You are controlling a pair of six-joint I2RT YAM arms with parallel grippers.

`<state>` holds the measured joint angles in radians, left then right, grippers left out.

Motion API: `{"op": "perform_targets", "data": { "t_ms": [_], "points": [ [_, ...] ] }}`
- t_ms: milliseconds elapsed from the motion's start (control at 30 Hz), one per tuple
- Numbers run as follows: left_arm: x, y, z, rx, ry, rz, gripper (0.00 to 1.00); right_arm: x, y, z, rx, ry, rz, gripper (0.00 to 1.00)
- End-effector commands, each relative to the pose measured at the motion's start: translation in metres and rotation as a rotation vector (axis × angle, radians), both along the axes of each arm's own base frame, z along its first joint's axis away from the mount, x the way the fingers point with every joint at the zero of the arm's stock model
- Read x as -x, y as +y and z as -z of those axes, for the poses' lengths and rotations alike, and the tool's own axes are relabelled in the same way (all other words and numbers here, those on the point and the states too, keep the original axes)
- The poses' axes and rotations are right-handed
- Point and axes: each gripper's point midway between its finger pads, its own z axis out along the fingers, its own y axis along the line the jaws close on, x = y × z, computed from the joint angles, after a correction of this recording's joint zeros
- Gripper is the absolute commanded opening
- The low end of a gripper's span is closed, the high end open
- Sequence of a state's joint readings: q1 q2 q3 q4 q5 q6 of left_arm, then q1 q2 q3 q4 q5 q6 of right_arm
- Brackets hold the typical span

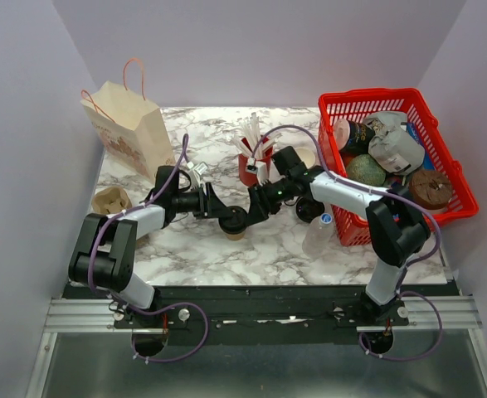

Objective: Pack the takeout coffee

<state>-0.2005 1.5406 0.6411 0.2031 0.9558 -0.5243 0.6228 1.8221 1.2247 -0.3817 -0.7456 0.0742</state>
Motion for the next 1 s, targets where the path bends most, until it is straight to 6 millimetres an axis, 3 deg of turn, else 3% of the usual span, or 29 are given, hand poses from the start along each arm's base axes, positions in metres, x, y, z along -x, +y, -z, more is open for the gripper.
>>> {"op": "perform_targets", "data": {
  "t_ms": [0,100,367,400,433,533,767,967],
  "points": [
    [0.014,0.022,0.07,-0.22,0.13,-0.07,0.56,-0.027,-0.016,0.024,0.111,-0.287,-0.041,0.62],
    [0.011,0.022,0.067,-0.221,0.12,-0.062,0.56,-0.036,-0.012,-0.005,0.064,-0.425,-0.106,0.69],
    [0.004,0.021,0.061,-0.229,0.104,-0.059,0.55,-0.026,0.0,-0.041,-0.072,-0.582,-0.298,0.76],
    [0.004,0.021,0.061,-0.231,0.105,-0.059,0.55,-0.028,0.004,-0.046,-0.09,-0.59,-0.305,0.82],
    [0.005,0.021,0.062,-0.231,0.107,-0.057,0.55,-0.027,0.007,-0.048,-0.11,-0.589,-0.321,0.99],
    [0.006,0.021,0.061,-0.231,0.105,-0.052,0.55,-0.025,0.016,-0.055,-0.143,-0.625,-0.371,1.0],
    [0.008,0.023,0.061,-0.24,0.097,-0.052,0.55,-0.014,0.037,-0.054,-0.182,-0.639,-0.46,0.99],
    [0.009,0.024,0.062,-0.247,0.108,-0.045,0.55,-0.017,0.044,-0.037,-0.124,-0.672,-0.487,0.98]
  ]
}}
